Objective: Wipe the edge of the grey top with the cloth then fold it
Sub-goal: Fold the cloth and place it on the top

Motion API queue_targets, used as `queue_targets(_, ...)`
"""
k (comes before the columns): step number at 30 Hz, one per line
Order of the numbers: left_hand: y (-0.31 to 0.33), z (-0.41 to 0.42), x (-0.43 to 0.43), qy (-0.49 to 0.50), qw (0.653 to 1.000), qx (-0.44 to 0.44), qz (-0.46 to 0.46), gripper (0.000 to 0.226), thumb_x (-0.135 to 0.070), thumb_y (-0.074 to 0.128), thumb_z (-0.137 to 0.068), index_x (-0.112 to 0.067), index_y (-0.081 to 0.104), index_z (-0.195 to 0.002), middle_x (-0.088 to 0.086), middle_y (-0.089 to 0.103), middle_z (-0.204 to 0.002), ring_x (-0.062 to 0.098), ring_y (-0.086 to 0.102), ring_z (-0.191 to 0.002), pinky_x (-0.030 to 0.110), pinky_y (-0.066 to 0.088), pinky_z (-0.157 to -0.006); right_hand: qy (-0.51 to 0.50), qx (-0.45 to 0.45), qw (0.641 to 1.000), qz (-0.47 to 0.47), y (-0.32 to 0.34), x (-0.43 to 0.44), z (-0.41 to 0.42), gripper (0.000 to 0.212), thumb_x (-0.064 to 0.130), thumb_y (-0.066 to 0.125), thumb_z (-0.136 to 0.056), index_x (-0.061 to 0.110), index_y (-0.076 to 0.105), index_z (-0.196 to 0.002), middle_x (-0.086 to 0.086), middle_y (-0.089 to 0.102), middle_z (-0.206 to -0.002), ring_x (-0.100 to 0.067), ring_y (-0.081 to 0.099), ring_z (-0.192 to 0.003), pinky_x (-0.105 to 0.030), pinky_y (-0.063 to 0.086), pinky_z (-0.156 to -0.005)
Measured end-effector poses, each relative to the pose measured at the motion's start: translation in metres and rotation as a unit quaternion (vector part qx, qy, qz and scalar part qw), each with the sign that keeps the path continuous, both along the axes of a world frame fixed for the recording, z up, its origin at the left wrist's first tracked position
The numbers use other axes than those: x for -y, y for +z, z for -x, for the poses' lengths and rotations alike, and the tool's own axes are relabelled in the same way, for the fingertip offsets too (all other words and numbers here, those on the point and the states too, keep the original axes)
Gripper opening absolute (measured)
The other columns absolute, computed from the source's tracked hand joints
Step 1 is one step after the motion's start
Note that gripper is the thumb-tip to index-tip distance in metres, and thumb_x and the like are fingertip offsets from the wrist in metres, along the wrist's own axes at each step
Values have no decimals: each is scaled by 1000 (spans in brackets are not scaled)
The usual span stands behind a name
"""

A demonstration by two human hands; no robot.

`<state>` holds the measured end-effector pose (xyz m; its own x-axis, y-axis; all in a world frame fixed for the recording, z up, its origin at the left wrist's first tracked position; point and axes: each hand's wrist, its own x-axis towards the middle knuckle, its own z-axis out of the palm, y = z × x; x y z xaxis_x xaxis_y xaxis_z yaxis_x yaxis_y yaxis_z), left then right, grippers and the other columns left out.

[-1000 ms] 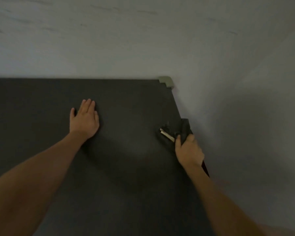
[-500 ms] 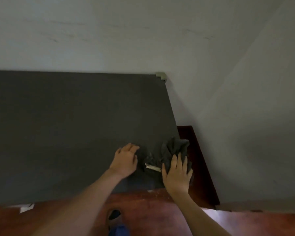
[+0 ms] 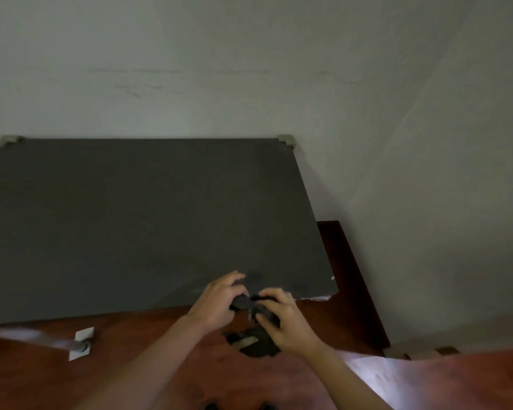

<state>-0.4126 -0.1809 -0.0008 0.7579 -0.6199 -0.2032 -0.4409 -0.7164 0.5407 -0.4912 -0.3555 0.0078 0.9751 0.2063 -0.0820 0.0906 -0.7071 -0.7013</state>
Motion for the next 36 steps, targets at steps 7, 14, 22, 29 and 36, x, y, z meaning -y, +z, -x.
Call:
queue_targets(7, 44, -18, -35, -20, 997, -37, 64, 24, -10, 62, -82, -30, 62, -97, -28, 60, -86, -6, 61, -79, 15, 46, -67, -9, -79, 997, -23, 28, 25, -6, 25, 6, 65, -83, 12, 70, -107, 3, 69, -98, -6, 61, -91, -6, 41, -75)
queue_targets(14, 68, -33, -31, -20, 995, -20, 100, 11, -19, 62, -85, -15, 72, -86, -12, 64, -79, -5, 59, -75, 7, 40, -67, -63, -106, 990, -66, 43, 41, -13, 27, 9, 59, -88, 30, 60, -71, 6, 58, -67, -5, 53, -64, -23, 40, -63)
queue_targets(22, 112, -38, 1, -16, 975, -68, 210, 24, -24, 54, -90, -40, 61, -72, -26, 64, -68, -11, 57, -65, 7, 40, -59, -82, -17, 995, 48, 72, 40, -21, 45, 51, 68, -73, 16, 50, -95, 0, 65, -81, -20, 64, -73, -30, 45, -56)
queue_targets(29, 156, -64, -1, -38, 974, -45, 217, 19, -25, 57, -88, -41, 65, -79, -18, 71, -82, -3, 64, -82, 17, 51, -75, -32, -18, 989, 144, 106, 67, -36, 35, 12, 62, -79, 21, 45, -109, 0, 56, -101, -21, 58, -85, -37, 54, -71)
queue_targets(36, 169, -102, -20, -52, 992, 13, 113, 13, -26, 56, -89, -21, 68, -85, -15, 68, -73, -9, 58, -69, 14, 45, -71, -24, -12, 993, 113, 140, 98, -71, 22, 13, 57, -84, 32, 52, -92, 11, 57, -74, -5, 55, -66, -17, 38, -52)
